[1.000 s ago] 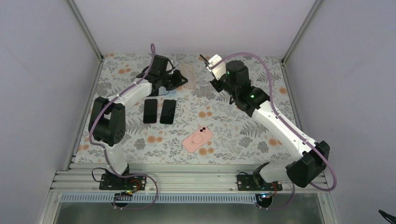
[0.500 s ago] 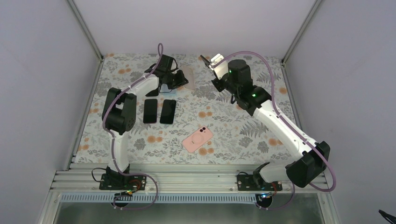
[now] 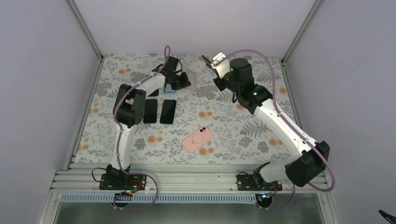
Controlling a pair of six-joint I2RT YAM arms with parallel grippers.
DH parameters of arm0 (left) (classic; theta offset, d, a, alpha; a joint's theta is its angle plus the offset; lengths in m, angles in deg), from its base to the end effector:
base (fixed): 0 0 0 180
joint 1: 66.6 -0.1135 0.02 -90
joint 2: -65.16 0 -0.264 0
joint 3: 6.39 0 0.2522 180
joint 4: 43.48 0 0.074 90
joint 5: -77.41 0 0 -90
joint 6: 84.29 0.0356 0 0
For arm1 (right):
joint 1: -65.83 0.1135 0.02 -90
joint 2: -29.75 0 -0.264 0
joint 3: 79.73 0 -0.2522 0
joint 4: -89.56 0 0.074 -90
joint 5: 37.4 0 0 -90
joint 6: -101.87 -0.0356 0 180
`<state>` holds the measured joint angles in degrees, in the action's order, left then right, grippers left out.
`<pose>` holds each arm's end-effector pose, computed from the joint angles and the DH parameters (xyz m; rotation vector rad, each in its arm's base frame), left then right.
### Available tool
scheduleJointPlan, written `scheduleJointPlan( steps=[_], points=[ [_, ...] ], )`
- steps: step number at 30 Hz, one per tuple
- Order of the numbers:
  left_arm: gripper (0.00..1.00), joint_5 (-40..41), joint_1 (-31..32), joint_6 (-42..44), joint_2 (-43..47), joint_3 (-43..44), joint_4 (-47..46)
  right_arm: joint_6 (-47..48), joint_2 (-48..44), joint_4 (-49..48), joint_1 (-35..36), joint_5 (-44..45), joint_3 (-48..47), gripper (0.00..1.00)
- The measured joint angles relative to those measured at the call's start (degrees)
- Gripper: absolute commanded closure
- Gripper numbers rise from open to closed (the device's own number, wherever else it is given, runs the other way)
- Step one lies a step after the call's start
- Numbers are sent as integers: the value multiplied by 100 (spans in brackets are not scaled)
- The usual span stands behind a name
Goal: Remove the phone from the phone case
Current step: Place the phone case at the center of the board.
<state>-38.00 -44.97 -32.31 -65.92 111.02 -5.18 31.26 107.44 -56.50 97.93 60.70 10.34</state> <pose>0.4628 -0.2000 0.1693 -0.1718 2.6194 -0.9605 0.2667 0.1614 0.3845 -0.7601 1.7910 0.0092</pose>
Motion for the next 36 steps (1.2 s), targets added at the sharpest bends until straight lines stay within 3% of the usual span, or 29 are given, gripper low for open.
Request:
scheduleJointPlan(
  steps=[5,11,18,25,31,36],
  points=[
    [95,9,79,11,-192,142,81,-2,7,59,-33,-37,-20,96],
    [81,238,181,101,-393,398,151,-42,7,107,-76,-98,-20,96],
    [76,769,267,267,-420,481,389,-85,7,133,-118,-155,-22,96],
    [60,1180,293,339,-420,487,566,-101,7,136,-144,-188,-22,96],
    [55,1377,310,354,-420,487,671,-103,7,136,-144,-208,-22,96],
    [44,1495,326,417,-402,533,748,-101,7,136,-144,-212,-22,96]
  ],
)
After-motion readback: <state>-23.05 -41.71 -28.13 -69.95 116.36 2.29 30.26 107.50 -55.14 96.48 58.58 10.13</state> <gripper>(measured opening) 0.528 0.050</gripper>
